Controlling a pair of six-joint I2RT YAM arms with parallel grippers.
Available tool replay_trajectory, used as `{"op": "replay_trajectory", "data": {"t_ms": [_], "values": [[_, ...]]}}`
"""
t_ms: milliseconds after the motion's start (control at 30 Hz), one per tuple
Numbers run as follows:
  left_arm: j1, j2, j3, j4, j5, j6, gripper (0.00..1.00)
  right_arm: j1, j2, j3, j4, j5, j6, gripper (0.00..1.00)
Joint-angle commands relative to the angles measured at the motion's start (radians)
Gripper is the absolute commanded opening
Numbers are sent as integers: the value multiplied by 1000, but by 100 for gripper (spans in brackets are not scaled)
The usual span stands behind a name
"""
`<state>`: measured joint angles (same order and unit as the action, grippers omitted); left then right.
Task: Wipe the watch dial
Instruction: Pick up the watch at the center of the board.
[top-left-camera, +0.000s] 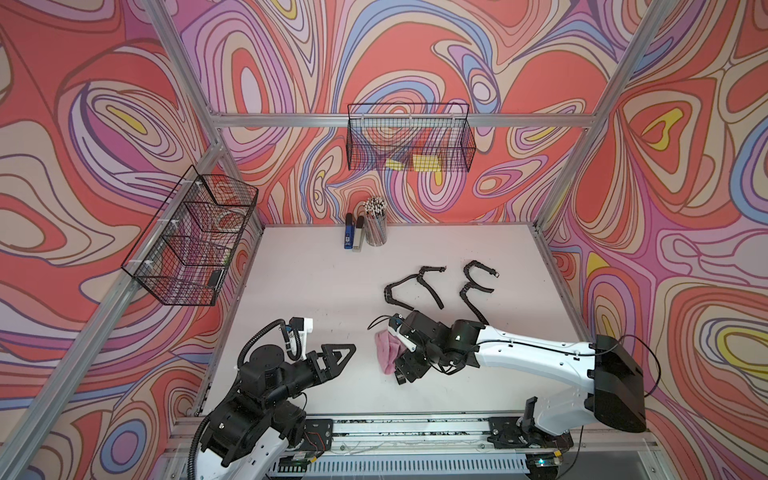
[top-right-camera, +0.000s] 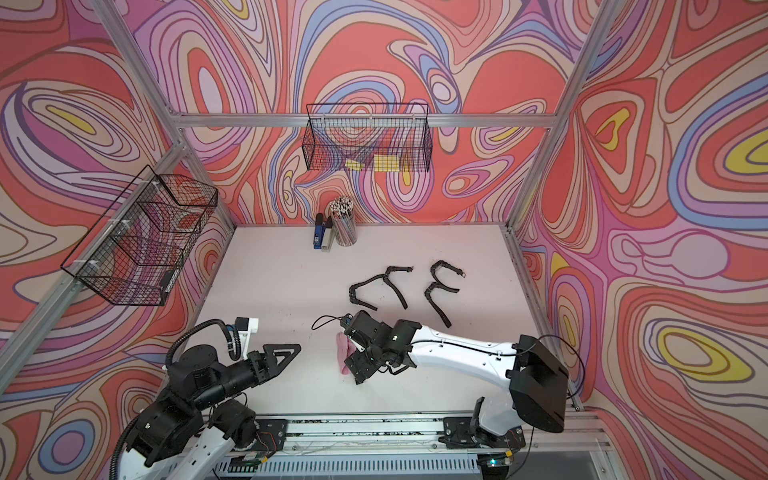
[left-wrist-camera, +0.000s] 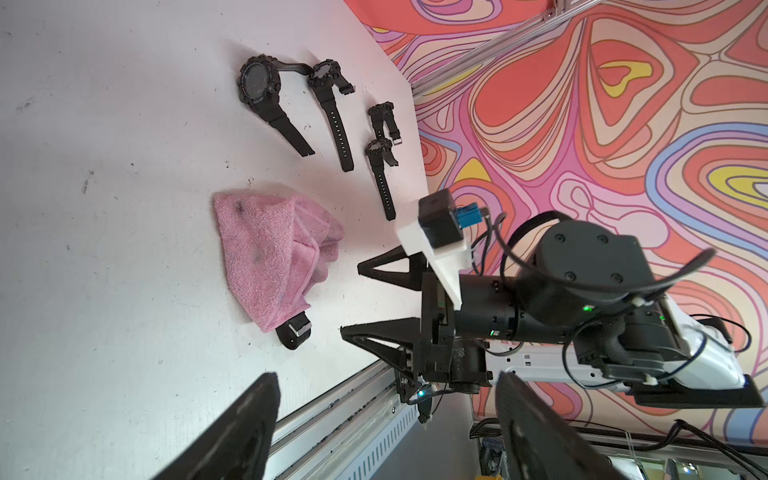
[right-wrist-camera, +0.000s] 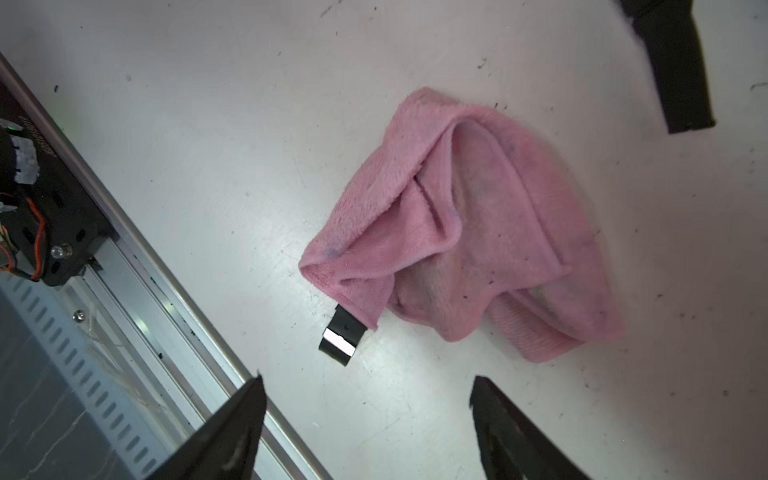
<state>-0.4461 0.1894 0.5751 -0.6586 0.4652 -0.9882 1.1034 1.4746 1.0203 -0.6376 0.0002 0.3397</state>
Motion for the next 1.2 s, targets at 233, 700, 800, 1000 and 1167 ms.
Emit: {"op": "replay_trajectory", "data": {"t_ms": [233,700,800,1000,1167], "values": [[-2,-70,-12,-51,-22,-20,84,23,79,-47,140,30,197,69],[-2,-80,-14,-55,-16,-24,84,58,97,-122,210,3,277,57],[-2,-78,-13,-54,-15,-27,84,58,131,-113,232,-11,273,56],[-3,-88,-4,-64,-19,-30,84,58,166,-121,297,-1,276,46],[-2,-99,-3,-73,-23,-34,84,58,150,-143,335,3,300,26]]}}
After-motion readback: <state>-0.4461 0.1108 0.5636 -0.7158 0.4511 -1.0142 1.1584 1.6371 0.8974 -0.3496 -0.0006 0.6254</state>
